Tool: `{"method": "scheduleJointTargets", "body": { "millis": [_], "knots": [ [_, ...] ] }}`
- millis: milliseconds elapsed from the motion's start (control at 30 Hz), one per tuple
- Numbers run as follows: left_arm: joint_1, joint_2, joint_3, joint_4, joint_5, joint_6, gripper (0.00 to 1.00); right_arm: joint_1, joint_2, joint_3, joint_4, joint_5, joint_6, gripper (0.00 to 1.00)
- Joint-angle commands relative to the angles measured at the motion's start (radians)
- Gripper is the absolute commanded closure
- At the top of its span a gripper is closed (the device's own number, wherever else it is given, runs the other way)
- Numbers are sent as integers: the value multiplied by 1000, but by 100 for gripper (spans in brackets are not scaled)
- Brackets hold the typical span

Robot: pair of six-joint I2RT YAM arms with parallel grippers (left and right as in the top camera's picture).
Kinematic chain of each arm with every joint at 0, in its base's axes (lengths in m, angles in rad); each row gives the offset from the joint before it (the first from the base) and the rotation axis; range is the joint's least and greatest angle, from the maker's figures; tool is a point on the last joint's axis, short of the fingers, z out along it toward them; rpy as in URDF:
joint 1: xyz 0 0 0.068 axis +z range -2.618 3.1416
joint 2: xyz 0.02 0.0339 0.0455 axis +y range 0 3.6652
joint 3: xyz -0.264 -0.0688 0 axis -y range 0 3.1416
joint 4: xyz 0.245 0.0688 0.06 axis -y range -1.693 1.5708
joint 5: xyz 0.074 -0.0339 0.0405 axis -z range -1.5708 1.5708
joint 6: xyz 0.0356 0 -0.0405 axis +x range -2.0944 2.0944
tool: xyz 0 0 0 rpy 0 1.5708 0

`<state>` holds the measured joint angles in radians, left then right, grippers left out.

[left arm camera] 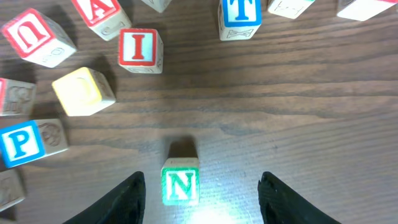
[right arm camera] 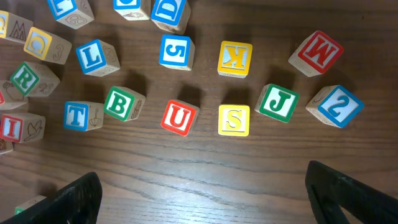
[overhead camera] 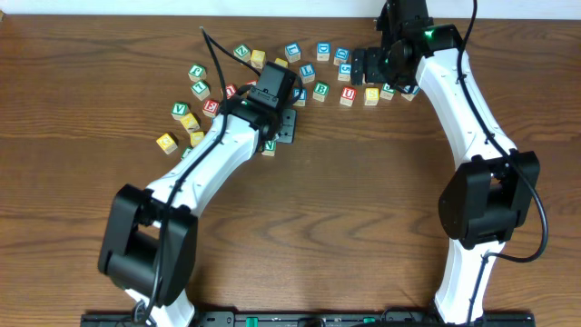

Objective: Spell out NEURIPS
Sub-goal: 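Open the left gripper, release the N block, and raise it away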

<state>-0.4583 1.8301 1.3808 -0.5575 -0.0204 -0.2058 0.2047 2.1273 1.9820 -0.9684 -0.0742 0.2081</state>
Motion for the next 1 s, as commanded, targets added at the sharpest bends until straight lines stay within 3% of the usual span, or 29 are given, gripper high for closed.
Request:
{"method": "scheduleJointTargets", "body": {
  "millis": [0, 400, 967],
  "knots": [
    [9, -51, 26, -21, 12, -1, 43, 12, 0, 17, -1, 5, 5, 1],
    [113, -112, 85, -207, 13, -1, 43, 12, 0, 17, -1, 5, 5, 1],
    [249, -111, 464, -518, 13, -1, 44, 15, 0, 17, -1, 5, 5, 1]
  ]
}}
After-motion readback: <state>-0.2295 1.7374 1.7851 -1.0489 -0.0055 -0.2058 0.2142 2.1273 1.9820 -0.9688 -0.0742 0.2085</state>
